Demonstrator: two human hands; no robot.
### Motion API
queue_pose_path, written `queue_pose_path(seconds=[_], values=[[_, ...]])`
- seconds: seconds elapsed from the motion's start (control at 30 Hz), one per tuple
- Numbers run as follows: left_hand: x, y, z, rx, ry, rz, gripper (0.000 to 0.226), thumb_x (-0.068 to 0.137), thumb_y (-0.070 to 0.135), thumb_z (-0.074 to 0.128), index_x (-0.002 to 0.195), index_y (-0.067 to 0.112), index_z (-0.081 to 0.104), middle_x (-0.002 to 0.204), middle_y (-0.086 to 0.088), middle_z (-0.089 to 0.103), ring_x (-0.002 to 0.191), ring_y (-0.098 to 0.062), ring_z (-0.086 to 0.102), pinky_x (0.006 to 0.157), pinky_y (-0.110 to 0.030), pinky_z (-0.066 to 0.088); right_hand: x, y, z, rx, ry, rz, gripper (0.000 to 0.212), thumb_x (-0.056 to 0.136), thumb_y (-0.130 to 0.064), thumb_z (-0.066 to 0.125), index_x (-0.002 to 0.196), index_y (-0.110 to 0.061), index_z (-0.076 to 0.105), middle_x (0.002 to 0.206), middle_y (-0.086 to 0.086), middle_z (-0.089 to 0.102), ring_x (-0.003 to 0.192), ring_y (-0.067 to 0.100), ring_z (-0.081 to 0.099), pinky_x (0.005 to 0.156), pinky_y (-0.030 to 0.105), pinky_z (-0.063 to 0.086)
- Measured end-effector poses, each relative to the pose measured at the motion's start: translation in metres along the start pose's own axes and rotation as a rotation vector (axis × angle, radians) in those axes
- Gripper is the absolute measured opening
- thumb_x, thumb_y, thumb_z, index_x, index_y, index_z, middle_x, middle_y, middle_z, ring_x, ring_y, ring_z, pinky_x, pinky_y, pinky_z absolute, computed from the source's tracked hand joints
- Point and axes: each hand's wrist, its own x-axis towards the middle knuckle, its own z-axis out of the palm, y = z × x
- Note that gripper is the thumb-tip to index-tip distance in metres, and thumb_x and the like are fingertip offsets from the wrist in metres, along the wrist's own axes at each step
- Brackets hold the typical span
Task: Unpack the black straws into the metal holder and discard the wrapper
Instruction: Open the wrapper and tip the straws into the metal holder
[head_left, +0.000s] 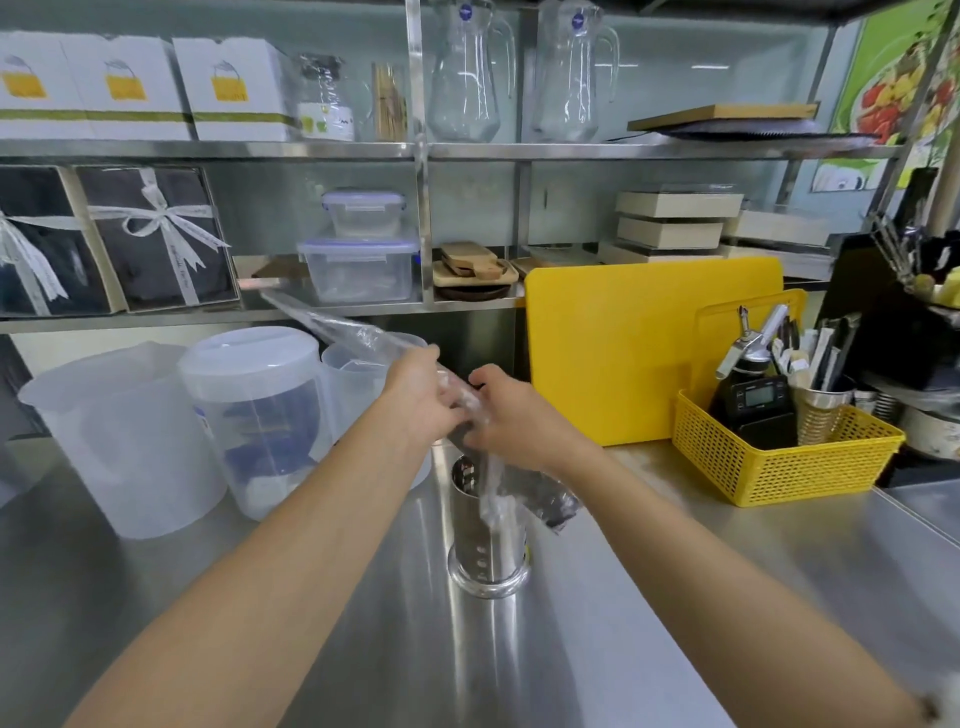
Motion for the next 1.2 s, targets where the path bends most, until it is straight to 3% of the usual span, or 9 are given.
queue_pose_path(seconds=[0.17, 0.27, 0.4, 0.6, 0.77, 0.9, 1.0, 1.1, 1.2], values=[[-0.002, 0.013, -0.003, 0.108, -0.006, 0.297, 0.056, 0.076, 0.039, 0.069, 0.120, 0.014, 0.044, 0.111, -0.002, 0.053, 0.088, -0.012, 0.051, 0.075, -0.025, 0.044, 0.025, 0.020, -0.013, 0.051, 0.247, 0.067, 0.006, 0.080, -0.002, 0.053, 0.080, 0.003, 0.056, 0.084, 0.021, 0.063, 0.082, 0.036, 0.059, 0.069, 0.042, 0.047], [0.008, 0.020, -0.017, 0.284, 0.251, 0.969, 0.085, 0.065, 0.047, 0.075, 0.129, 0.011, 0.031, 0.130, -0.003, 0.038, 0.116, -0.016, 0.042, 0.106, -0.036, 0.033, 0.029, 0.022, -0.030, 0.096, 0.181, 0.035, 0.004, 0.080, 0.001, 0.059, 0.083, -0.001, 0.057, 0.092, 0.016, 0.065, 0.083, 0.026, 0.062, 0.067, 0.035, 0.050], [0.004, 0.018, -0.024, 1.066, 0.028, 1.598, 0.096, 0.059, 0.062, 0.069, 0.132, 0.013, 0.032, 0.132, 0.002, 0.040, 0.126, -0.016, 0.035, 0.110, -0.034, 0.014, 0.030, 0.020, -0.043, 0.100, 0.059, -0.037, 0.008, 0.080, 0.000, 0.062, 0.082, -0.007, 0.059, 0.073, -0.001, 0.060, 0.064, 0.009, 0.058, 0.050, 0.012, 0.040], [0.007, 0.017, -0.015, 1.928, -0.014, 1.477, 0.037, 0.081, 0.042, 0.060, 0.115, 0.029, 0.057, 0.105, 0.006, 0.066, 0.115, -0.017, 0.050, 0.109, -0.045, -0.009, 0.025, 0.019, -0.037, 0.097, -0.005, -0.121, 0.008, 0.076, -0.006, 0.067, 0.082, -0.007, 0.062, 0.071, 0.001, 0.064, 0.067, 0.013, 0.061, 0.066, 0.030, 0.048], [0.012, 0.026, -0.019, 1.874, 0.037, 1.355, 0.016, 0.089, 0.032, 0.054, 0.090, 0.026, 0.069, 0.091, 0.006, 0.069, 0.109, -0.017, 0.053, 0.111, -0.046, -0.001, 0.013, 0.030, -0.050, 0.431, 0.040, -0.096, 0.025, 0.085, -0.039, 0.054, 0.094, -0.017, 0.065, 0.084, -0.001, 0.070, 0.081, 0.010, 0.064, 0.073, 0.025, 0.051], [0.011, 0.038, -0.020, 1.802, 0.077, 1.312, 0.019, 0.087, 0.038, 0.055, 0.088, 0.025, 0.070, 0.078, 0.009, 0.060, 0.106, -0.015, 0.054, 0.111, -0.047, -0.001, 0.005, 0.064, -0.062, 0.956, -0.069, -0.050, 0.071, 0.055, -0.068, 0.067, 0.101, -0.014, 0.066, 0.098, 0.003, 0.073, 0.096, 0.021, 0.066, 0.079, 0.039, 0.055], [0.011, 0.047, -0.019, 1.748, 0.078, 1.305, 0.025, 0.085, 0.042, 0.056, 0.080, 0.022, 0.069, 0.075, 0.007, 0.065, 0.095, -0.015, 0.058, 0.111, -0.046, 0.001, -0.007, 0.087, -0.059, 1.028, -0.284, -0.018, 0.096, 0.035, -0.052, 0.087, 0.120, -0.017, 0.057, 0.115, 0.005, 0.067, 0.109, 0.026, 0.060, 0.092, 0.048, 0.049], [0.011, 0.051, -0.016, 1.692, 0.067, 1.270, 0.030, 0.085, 0.044, 0.055, 0.067, 0.022, 0.061, 0.074, 0.004, 0.067, 0.089, -0.016, 0.060, 0.110, -0.046, 0.001, -0.012, 0.093, -0.048, 0.754, -0.417, 0.031, 0.081, 0.056, -0.016, 0.082, 0.129, -0.023, 0.048, 0.126, 0.003, 0.061, 0.118, 0.023, 0.056, 0.099, 0.043, 0.045], [0.008, 0.049, -0.009, 1.643, 0.084, 1.306, 0.026, 0.085, 0.044, 0.056, 0.069, 0.024, 0.061, 0.080, 0.006, 0.068, 0.098, -0.016, 0.056, 0.110, -0.046, -0.002, -0.007, 0.089, -0.031, 0.640, 0.000, 0.043, 0.026, 0.072, -0.010, 0.072, 0.096, -0.019, 0.068, 0.091, -0.001, 0.074, 0.095, 0.021, 0.066, 0.087, 0.037, 0.048]])
